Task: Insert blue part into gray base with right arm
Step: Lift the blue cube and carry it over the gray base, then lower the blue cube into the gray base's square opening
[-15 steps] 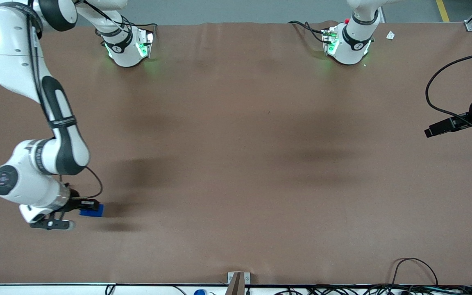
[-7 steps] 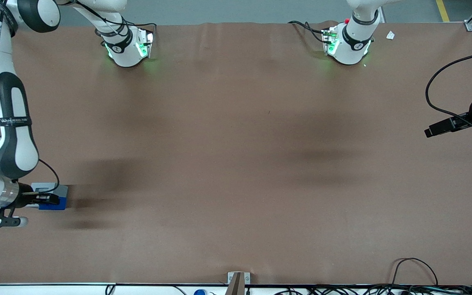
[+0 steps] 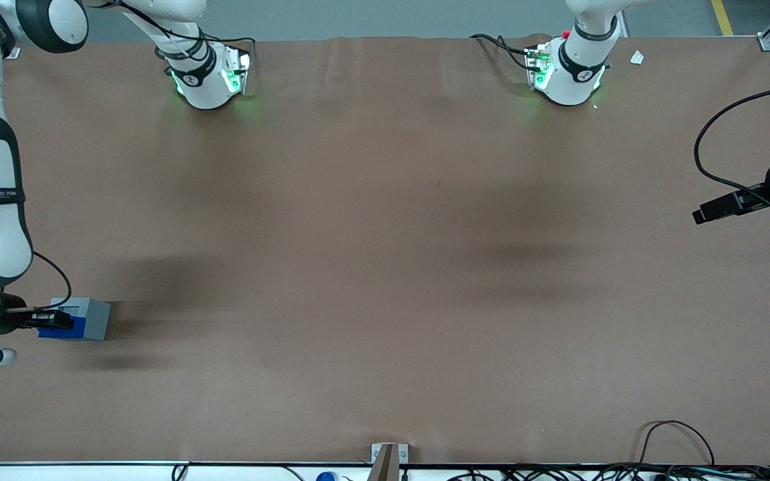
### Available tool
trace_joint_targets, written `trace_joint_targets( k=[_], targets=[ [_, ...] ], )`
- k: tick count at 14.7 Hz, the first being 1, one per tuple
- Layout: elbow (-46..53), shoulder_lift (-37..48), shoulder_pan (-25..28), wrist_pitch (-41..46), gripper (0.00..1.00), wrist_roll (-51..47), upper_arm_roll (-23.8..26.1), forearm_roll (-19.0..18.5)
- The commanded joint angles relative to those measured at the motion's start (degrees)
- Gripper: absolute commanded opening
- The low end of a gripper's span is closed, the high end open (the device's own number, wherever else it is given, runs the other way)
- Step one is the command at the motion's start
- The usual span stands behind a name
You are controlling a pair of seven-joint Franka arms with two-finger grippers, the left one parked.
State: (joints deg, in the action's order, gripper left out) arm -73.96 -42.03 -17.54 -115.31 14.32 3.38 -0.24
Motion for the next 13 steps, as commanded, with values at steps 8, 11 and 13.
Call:
trace_joint_targets(
  k=[8,11,13],
  targets=[
    [-0.4,1.3,-3.7,5.0,0.01,0.7,1.0,-0.6],
    [-0.5,1.0,-3.7,5.0,0.01,0.7,1.0,-0.6],
    [-0.7,0.8,-3.8,5.0,0.01,0.8,0.9,-0.7]
  ],
)
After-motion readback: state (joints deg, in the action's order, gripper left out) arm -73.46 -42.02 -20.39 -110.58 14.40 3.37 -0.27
